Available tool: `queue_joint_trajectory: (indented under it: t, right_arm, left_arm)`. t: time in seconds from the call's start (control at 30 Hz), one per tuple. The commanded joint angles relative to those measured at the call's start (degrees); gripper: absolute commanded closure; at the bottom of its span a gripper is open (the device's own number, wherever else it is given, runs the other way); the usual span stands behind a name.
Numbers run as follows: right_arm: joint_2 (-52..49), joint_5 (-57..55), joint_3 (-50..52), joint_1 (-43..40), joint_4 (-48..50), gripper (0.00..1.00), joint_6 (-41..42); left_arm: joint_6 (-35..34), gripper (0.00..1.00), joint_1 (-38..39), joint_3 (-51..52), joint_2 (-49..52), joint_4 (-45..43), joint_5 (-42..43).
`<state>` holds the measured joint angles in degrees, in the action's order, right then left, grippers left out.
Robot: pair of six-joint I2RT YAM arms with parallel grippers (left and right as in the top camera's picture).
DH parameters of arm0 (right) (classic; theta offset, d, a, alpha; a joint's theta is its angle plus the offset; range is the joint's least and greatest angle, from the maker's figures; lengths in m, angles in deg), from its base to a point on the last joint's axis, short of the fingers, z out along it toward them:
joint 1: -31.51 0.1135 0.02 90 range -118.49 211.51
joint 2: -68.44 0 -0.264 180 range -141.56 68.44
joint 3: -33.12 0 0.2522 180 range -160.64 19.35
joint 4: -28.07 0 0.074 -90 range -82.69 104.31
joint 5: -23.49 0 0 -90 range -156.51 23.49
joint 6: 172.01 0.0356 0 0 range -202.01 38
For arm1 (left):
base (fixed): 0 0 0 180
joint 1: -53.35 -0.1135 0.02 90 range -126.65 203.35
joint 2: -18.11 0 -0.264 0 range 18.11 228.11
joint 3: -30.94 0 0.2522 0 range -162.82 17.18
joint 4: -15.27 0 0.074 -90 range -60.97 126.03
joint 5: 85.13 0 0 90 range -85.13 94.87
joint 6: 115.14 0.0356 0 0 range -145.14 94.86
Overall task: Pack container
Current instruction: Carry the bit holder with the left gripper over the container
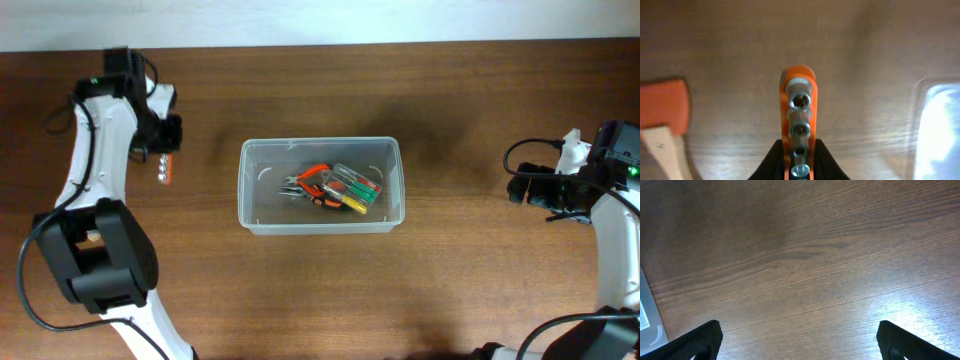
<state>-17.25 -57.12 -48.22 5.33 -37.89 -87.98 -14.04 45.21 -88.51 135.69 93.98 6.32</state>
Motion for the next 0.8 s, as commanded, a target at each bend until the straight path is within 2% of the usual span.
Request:
queue_joint_trajectory:
  t: [0.0,0.23,0.4,0.57,0.77]
  right_arm:
    - [-0.04,0.52,0.09,-0.15,0.22,0.01,0.46]
    - [-0.04,0.52,0.09,-0.15,0.22,0.01,0.48]
    - [-0.04,0.52,0.09,-0.15,0.22,0.01,0.48]
    - [-0.04,0.52,0.09,-0.15,0.22,0.01,0.48]
    - [-0.04,0.52,0.09,-0.15,0.22,0.01,0.48]
  left_arm:
    - [0.11,0.98,1.38,-6.27,0.15,1.77,5.01]
    - [0.52,0.98,7.80,-13.35,0.13,4.46,9.33]
    - [5.35,0.98,14.53,-14.64,0.04,4.59,9.31]
    - [7.13,0.98,20.06,-14.64,0.04,5.05,9.29]
    - [11.89,0.98,25.44,-14.64,0.04,10.36,9.29]
